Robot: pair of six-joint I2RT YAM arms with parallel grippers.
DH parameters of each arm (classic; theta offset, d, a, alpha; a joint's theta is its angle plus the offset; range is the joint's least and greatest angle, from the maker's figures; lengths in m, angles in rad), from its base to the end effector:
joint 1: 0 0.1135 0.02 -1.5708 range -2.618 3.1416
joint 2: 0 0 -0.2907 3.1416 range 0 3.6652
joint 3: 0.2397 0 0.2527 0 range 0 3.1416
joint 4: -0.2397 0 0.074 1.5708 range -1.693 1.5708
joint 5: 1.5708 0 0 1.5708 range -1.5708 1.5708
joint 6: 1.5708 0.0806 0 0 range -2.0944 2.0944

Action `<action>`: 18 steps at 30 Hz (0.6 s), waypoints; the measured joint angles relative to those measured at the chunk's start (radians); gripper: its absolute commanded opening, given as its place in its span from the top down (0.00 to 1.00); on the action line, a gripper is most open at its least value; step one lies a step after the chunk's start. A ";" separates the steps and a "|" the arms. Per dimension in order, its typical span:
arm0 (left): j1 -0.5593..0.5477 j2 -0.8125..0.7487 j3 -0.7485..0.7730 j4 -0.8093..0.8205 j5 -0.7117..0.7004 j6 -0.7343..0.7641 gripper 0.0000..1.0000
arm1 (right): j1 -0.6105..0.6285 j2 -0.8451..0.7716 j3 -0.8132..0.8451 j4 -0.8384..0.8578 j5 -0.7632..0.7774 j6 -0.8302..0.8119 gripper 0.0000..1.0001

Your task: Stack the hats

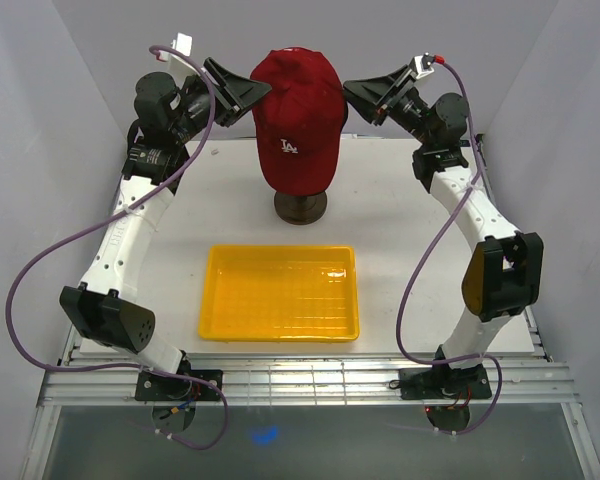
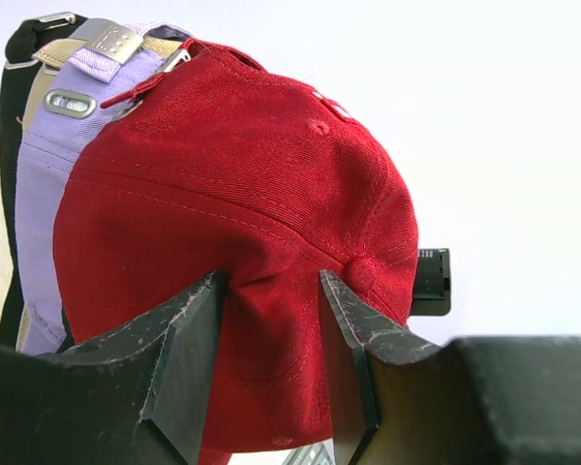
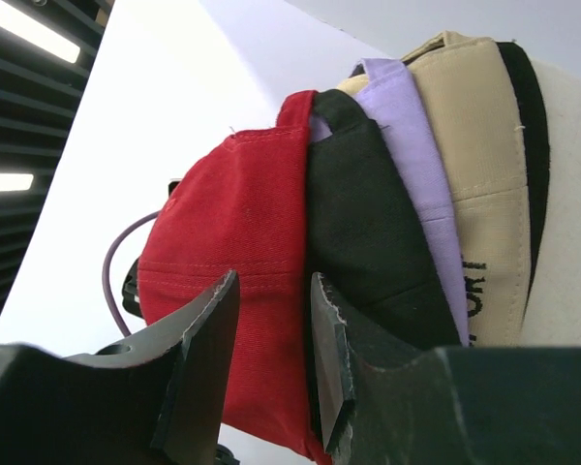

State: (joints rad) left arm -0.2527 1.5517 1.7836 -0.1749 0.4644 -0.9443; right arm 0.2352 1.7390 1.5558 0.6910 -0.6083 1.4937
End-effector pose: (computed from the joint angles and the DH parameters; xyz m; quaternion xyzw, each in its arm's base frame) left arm 0.3641 -0.1313 0.5273 -0.0691 0.6854 -0.5291 0.4955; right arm 0.4205 0.1481 0.4825 0.0759 0.5429 0.7242 0.4184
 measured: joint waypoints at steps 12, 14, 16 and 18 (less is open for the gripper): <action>0.000 0.001 0.000 0.001 0.007 0.000 0.46 | 0.005 0.031 0.000 0.012 -0.002 0.016 0.59; 0.000 0.001 0.000 0.001 0.007 0.000 0.46 | 0.008 0.034 0.000 0.023 -0.002 0.023 0.59; 0.000 0.002 0.000 0.002 0.007 0.000 0.46 | 0.010 0.035 0.000 0.032 -0.002 0.027 0.59; 0.000 0.003 0.000 0.003 0.007 0.000 0.46 | 0.011 0.035 0.000 0.046 -0.002 0.035 0.59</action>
State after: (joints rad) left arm -0.2527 1.5543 1.7836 -0.1719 0.4713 -0.9443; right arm 0.2459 1.7737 1.5558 0.7368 -0.6102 1.5288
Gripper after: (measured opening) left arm 0.540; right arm 0.416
